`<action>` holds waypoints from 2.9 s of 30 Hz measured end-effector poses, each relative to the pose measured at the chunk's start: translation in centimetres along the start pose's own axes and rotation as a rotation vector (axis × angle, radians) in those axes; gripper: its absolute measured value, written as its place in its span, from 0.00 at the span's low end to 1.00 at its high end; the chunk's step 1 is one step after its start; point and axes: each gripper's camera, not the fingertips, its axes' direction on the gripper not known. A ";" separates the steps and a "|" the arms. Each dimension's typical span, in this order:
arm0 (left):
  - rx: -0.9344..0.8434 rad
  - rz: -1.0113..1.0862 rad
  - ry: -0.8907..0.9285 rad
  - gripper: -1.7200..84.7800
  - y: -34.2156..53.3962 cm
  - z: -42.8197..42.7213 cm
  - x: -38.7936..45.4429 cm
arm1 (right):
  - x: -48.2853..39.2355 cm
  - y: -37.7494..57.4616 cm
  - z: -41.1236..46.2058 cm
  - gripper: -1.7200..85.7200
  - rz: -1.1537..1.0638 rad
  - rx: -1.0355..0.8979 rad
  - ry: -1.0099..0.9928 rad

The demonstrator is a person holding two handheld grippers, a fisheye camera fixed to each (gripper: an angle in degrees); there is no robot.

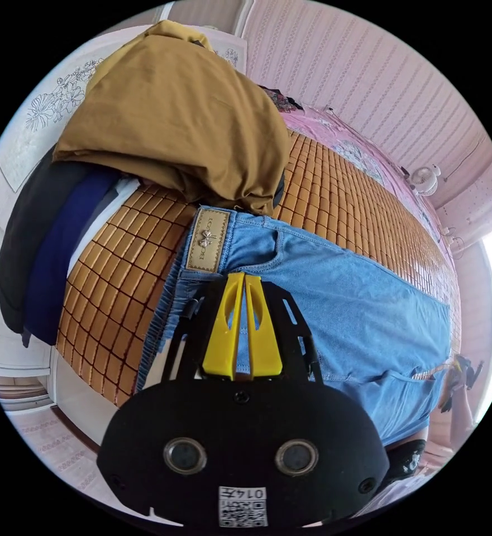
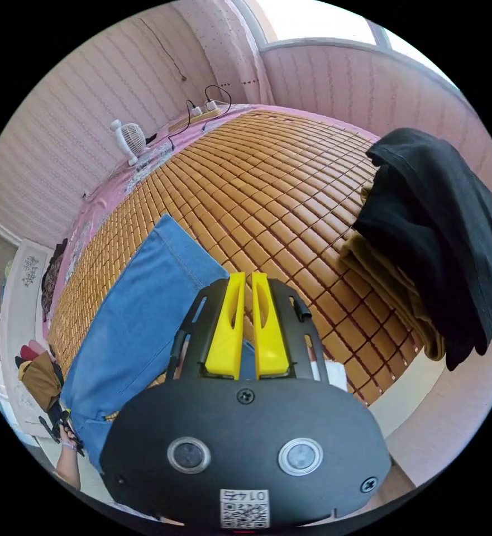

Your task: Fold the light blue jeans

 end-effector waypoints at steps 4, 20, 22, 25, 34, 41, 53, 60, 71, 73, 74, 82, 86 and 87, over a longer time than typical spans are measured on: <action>0.098 -0.029 -0.010 0.01 0.1 -0.1 0.2 | -8.1 -1.9 2.4 0.02 -0.259 -0.005 0.028; 0.018 -0.079 -0.095 0.01 -1.2 5.1 0.7 | -23.0 -6.5 14.8 0.01 -0.467 -0.042 0.418; -0.001 -0.101 -0.018 0.01 -1.2 5.2 -0.5 | -22.3 -6.6 13.5 0.01 -0.454 -0.040 0.357; 0.046 0.027 0.147 0.01 -0.9 3.9 -0.5 | -18.6 -5.3 8.6 0.01 -0.386 0.078 0.251; -0.075 0.345 0.482 0.01 8.1 0.9 5.3 | 5.0 8.8 0.0 0.02 0.017 -0.122 0.146; -0.337 0.358 0.633 0.01 15.6 2.9 8.1 | 18.8 20.7 1.5 0.17 0.426 -0.245 -0.297; -0.432 0.510 0.612 0.01 20.0 3.0 10.1 | 23.3 20.6 9.0 0.15 0.469 -0.269 -0.363; -0.392 0.434 0.635 0.01 20.7 2.2 6.6 | 24.0 19.4 10.4 0.05 0.414 -0.271 -0.439; -0.067 -0.171 0.625 0.02 21.7 -1.3 -14.4 | 28.5 22.6 7.3 0.05 0.432 -0.061 -0.527; 0.062 -0.343 0.613 0.05 23.6 -2.2 -20.1 | 29.7 24.0 9.5 0.05 0.484 -0.124 -0.518; 0.074 -0.393 0.624 0.06 24.2 -2.2 -21.4 | 30.2 24.7 10.1 0.06 0.495 -0.121 -0.501; 0.178 -0.830 0.703 0.12 32.2 -1.3 -31.9 | 32.7 27.5 12.4 0.11 0.684 -0.118 -0.541; 0.115 -0.848 0.672 0.17 32.6 -0.3 -32.8 | 31.2 26.5 13.5 0.13 0.603 -0.207 -0.489; 0.088 -0.840 0.663 0.18 32.5 0.0 -33.0 | 30.7 26.1 14.0 0.14 0.578 -0.232 -0.477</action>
